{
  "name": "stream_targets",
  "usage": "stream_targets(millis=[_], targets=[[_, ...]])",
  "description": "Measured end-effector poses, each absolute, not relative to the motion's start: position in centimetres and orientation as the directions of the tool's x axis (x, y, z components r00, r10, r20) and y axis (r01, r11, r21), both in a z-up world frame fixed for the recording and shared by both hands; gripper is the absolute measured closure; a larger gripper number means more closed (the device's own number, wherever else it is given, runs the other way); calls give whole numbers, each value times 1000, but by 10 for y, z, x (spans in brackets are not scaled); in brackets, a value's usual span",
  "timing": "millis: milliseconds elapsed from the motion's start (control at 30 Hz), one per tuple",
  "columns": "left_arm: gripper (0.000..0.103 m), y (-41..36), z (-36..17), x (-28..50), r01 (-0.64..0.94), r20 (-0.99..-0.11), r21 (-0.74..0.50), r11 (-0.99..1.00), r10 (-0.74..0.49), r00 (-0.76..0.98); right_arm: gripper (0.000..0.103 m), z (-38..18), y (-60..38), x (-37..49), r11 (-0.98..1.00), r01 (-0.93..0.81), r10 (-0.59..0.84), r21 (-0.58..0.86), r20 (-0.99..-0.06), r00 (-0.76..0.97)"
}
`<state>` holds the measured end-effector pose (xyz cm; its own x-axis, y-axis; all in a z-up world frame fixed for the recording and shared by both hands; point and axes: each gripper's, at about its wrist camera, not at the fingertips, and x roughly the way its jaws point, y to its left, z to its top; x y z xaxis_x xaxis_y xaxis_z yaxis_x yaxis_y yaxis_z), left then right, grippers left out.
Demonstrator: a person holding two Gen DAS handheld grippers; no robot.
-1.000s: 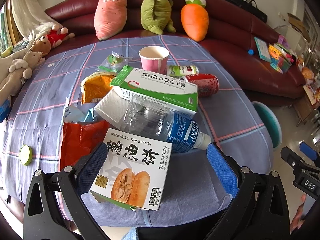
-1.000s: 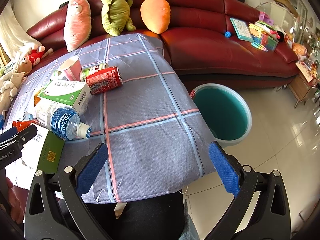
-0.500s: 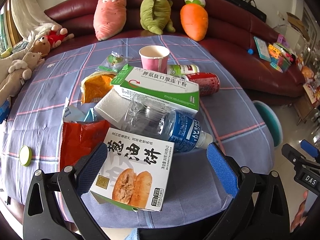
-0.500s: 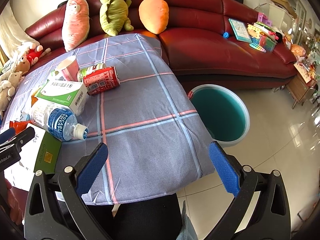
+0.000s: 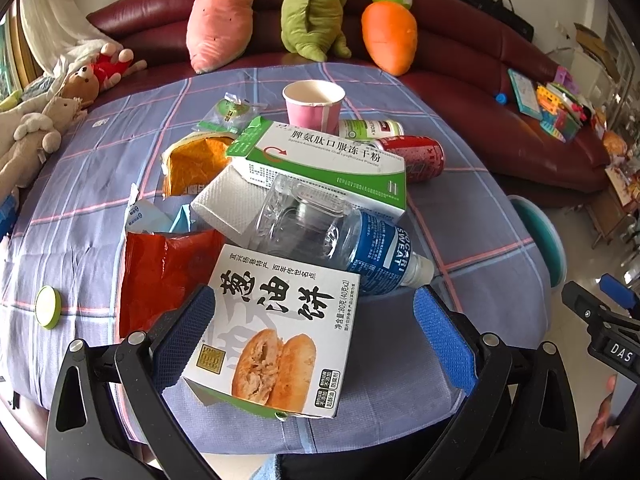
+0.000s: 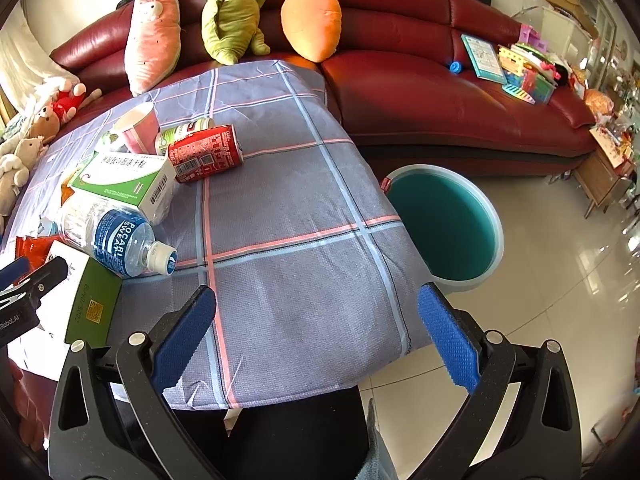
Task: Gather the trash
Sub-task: 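Move the right tool toward the clear water bottle on the table, then close the right tool on the blue-labelled water bottle and lift it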
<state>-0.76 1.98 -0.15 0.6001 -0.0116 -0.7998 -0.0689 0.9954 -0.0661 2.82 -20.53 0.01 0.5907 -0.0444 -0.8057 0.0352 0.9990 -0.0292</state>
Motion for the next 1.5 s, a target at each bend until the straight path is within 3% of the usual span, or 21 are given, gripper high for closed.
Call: stream_targets(millis=[733, 1000, 1200, 1400, 1433, 1500], targets=[[4, 100, -31, -46, -19, -838, -7, 1000, 5, 546, 6, 5, -163, 42, 997, -46, -21, -56, -826, 564], [4, 121, -28, -62, 50, -823, -121, 991, -128, 553, 6, -3, -158, 46, 997, -61, -5, -46, -839, 543], [5, 114, -42, -67, 105, -848, -2, 994, -57, 528, 6, -9, -148, 51, 994, -103, 21, -39, -851, 526], [29, 97, -67, -40, 120, -849, -20, 993, -80, 522, 6, -10, -129, 61, 984, -176, 72, -20, -862, 501], [38, 93, -70, -35, 125, -845, -22, 992, -85, 528, 6, -9, -124, 64, 981, -196, 91, -8, -866, 492], [69, 89, -76, -28, 126, -840, -41, 991, -102, 533, 6, -9, -119, 68, 975, -221, 114, 7, -871, 478]])
